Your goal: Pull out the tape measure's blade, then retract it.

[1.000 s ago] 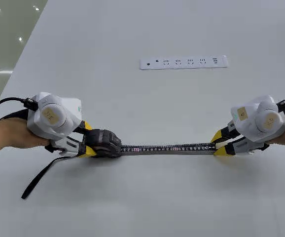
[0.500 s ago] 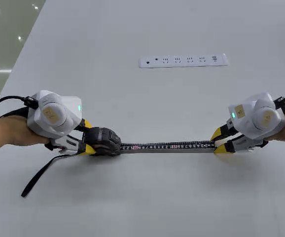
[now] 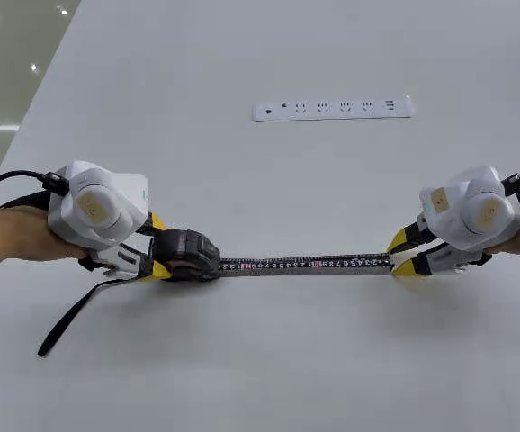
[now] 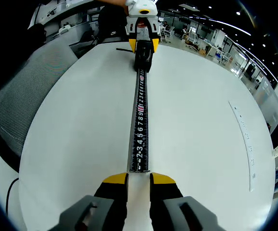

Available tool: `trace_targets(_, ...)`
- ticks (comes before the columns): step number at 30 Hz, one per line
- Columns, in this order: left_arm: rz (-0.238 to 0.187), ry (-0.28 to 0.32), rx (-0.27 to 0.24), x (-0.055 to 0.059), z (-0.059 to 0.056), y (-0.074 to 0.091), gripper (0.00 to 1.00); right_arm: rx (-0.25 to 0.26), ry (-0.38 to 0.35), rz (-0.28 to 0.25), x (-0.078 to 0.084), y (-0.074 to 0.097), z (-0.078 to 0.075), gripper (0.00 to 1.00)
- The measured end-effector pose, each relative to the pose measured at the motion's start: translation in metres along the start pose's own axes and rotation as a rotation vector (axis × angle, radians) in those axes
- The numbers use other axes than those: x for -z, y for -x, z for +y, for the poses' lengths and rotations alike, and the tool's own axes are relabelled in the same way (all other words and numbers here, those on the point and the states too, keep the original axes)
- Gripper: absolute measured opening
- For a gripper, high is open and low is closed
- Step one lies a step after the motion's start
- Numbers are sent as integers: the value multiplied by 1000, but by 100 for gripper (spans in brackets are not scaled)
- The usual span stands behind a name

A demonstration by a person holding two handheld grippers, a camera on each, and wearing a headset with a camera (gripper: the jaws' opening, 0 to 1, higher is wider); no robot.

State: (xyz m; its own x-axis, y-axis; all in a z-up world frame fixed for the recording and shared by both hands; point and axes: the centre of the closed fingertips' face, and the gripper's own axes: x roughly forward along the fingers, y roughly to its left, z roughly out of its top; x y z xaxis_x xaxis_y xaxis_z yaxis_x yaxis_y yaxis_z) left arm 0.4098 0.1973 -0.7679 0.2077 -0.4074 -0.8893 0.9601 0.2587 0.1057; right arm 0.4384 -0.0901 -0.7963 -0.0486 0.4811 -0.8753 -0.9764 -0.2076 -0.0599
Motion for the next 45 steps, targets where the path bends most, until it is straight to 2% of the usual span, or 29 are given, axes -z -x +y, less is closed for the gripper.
trace_targets(8,7,13,3,4,-4,4,38,18,-13,-5,1,6,0,17)
trace_targets(13,6,42,11,8,-8,7,44,29,-36,-10,3,12,4,22)
trace_targets(21,-14,86,12,11,-17,13,51,48,-64,-19,7,20,10,29)
trace_targets(35,-64,168,-3,17,-36,22,62,74,-104,-49,9,26,27,37)
trace_targets(45,-115,236,-40,20,-48,29,71,101,-130,-72,13,29,39,44)
